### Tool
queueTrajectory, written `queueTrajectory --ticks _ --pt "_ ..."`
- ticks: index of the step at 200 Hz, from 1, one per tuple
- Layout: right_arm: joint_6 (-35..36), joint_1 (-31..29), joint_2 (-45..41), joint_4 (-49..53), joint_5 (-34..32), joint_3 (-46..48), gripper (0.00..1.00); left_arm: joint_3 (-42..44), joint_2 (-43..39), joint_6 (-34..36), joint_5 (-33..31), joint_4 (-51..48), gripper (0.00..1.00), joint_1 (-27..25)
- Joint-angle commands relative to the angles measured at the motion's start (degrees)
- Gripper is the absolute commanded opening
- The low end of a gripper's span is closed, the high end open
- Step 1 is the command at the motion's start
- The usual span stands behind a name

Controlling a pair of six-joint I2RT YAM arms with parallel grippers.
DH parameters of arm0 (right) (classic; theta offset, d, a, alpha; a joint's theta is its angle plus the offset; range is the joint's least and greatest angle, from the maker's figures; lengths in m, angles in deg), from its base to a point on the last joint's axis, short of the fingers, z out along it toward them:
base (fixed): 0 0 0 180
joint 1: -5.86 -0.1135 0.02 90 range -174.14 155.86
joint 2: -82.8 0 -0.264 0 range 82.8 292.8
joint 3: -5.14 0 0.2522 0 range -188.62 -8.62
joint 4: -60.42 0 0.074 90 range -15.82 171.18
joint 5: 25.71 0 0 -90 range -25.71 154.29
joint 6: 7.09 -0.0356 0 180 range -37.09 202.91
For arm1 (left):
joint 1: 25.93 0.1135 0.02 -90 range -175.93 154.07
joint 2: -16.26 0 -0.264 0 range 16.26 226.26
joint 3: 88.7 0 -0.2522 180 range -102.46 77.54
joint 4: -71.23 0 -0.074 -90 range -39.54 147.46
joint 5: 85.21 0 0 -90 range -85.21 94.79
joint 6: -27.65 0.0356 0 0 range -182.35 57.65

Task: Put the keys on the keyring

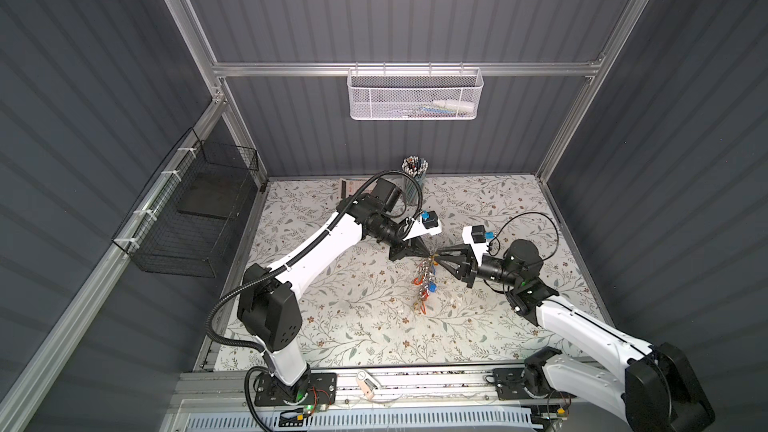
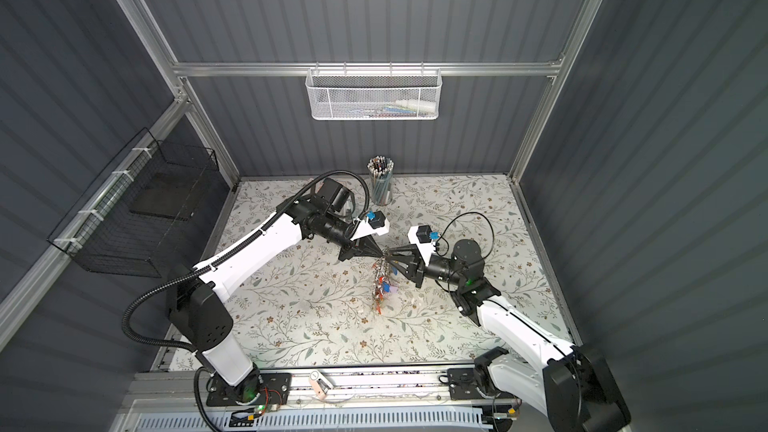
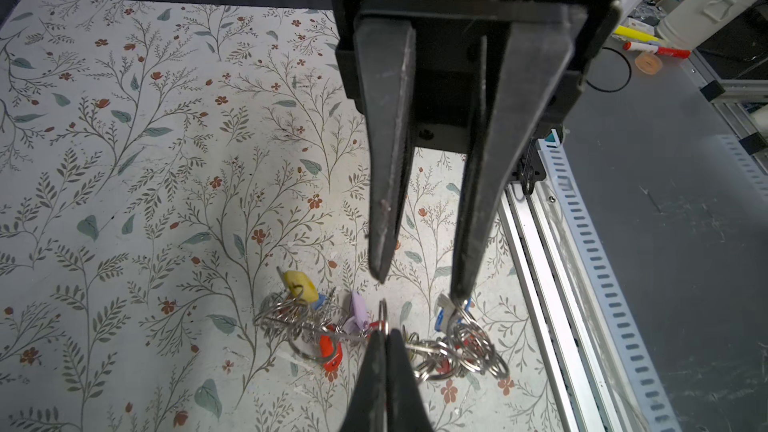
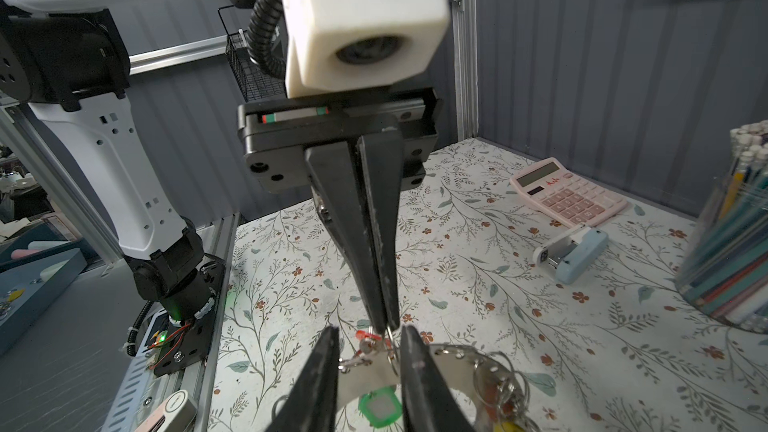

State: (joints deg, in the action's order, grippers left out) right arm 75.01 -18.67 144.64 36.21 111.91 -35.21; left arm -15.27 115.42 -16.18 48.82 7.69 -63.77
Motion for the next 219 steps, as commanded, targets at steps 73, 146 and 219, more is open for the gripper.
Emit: queueTrajectory --ticks 73,146,219 --pt "2.4 -1.4 4.0 1.1 -0.1 -2.2 0.19 -4.4 0.3 3.0 1.9 -4.6 0.0 -0.6" --pt "2.8 -1.7 5.0 1.5 -0.5 -2.6 0.19 -5.5 1.0 3.2 2.2 -5.0 0.0 -1.1" --pt "3.3 -2.4 5.7 2.1 -0.8 -3.1 0.17 -6.3 1.7 3.4 2.0 -5.7 0.0 -1.3"
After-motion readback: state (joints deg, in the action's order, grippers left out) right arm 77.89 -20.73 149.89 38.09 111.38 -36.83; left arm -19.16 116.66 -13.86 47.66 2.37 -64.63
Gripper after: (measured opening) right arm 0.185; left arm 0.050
